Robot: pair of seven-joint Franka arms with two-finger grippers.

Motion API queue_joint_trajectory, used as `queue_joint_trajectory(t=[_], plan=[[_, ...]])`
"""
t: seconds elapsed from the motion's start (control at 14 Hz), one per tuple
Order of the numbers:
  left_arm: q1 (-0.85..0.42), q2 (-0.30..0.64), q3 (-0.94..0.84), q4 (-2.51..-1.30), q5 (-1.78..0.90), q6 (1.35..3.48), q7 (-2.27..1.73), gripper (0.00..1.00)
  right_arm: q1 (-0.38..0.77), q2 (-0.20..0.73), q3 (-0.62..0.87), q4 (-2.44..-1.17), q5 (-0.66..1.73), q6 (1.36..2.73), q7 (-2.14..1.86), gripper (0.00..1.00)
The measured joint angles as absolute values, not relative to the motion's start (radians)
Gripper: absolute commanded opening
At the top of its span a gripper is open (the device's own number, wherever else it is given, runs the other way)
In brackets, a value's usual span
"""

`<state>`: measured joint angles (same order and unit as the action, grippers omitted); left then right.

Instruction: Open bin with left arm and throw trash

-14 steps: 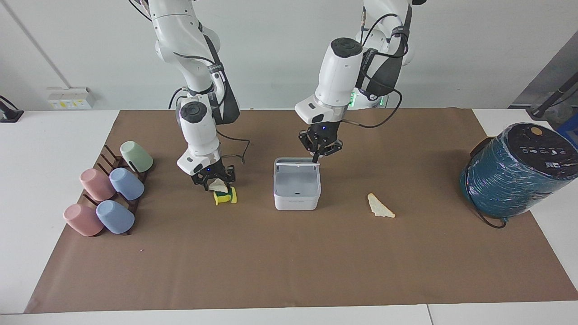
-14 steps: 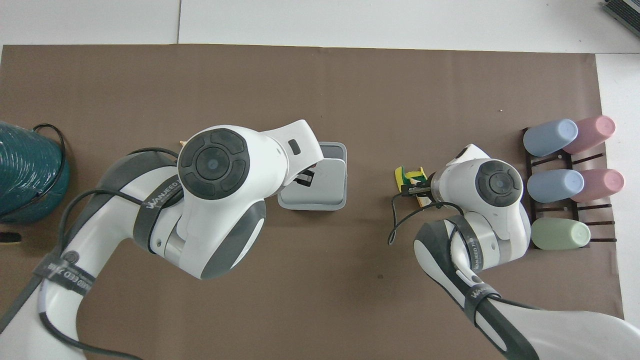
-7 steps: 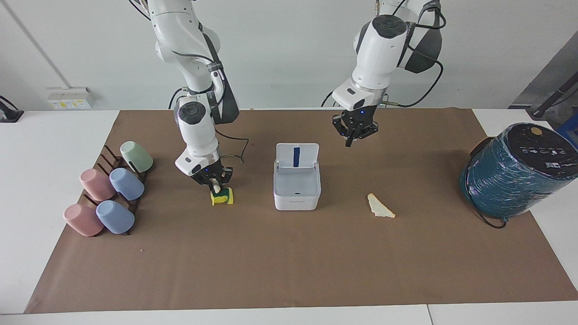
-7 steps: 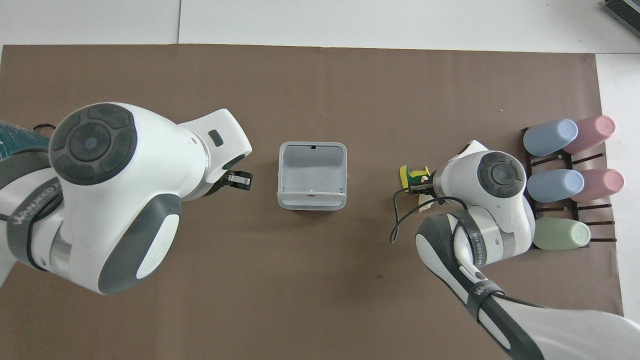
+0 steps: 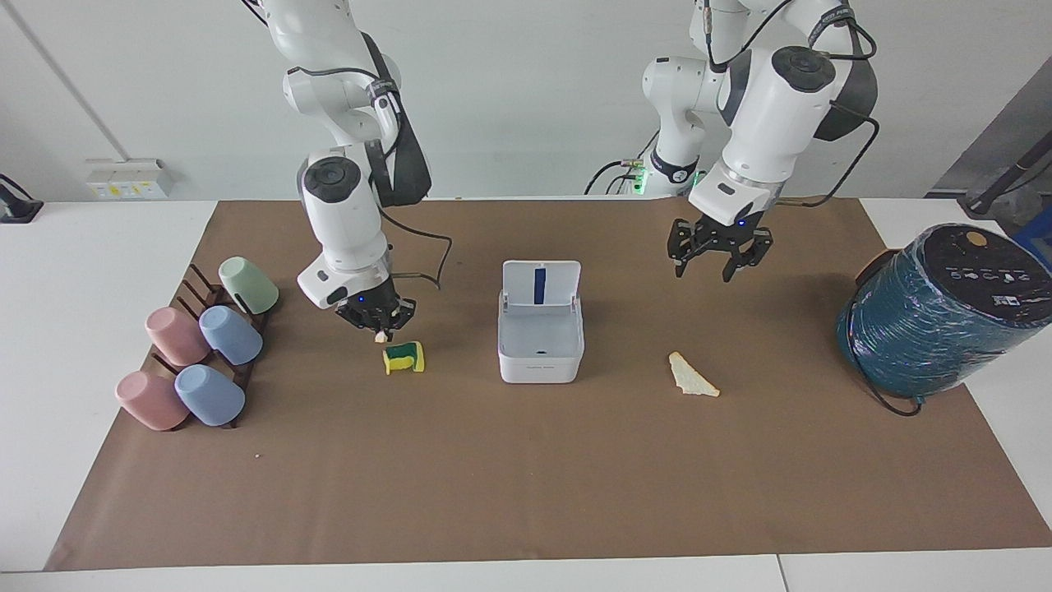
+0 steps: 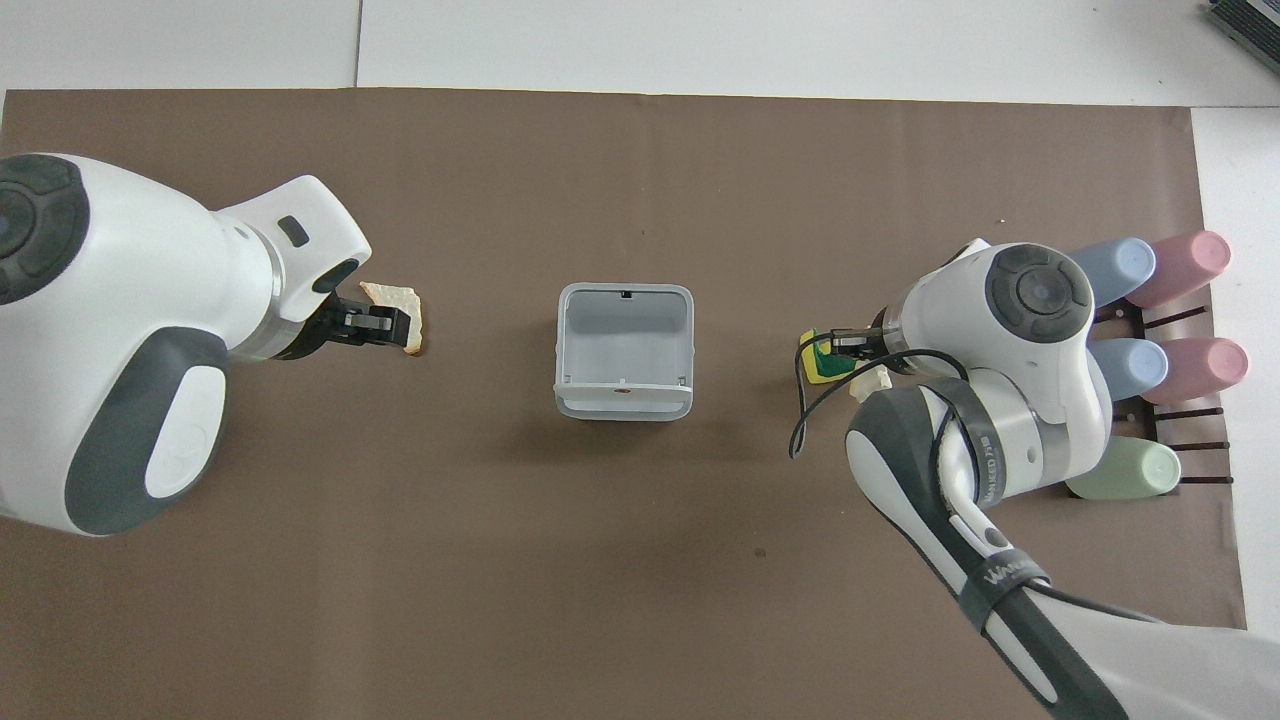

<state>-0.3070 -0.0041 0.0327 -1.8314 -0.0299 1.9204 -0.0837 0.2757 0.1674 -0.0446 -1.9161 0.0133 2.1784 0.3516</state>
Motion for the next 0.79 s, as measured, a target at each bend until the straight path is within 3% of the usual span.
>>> queue_joint_trajectory(t=[0.43,0.79], plan=[[-0.249,0.001,0.031,-1.858,-0.030,2.008,-0.041,1.00,0.291,0.169,-0.038,-1.785,0.345,2.184,0.394,0.00],[-0.249,0.077,0.028,-1.932,-0.030,2.216,-0.049,1.00,0.464,0.248,-0.024,-1.784,0.386,2.392,0.626,0.00]])
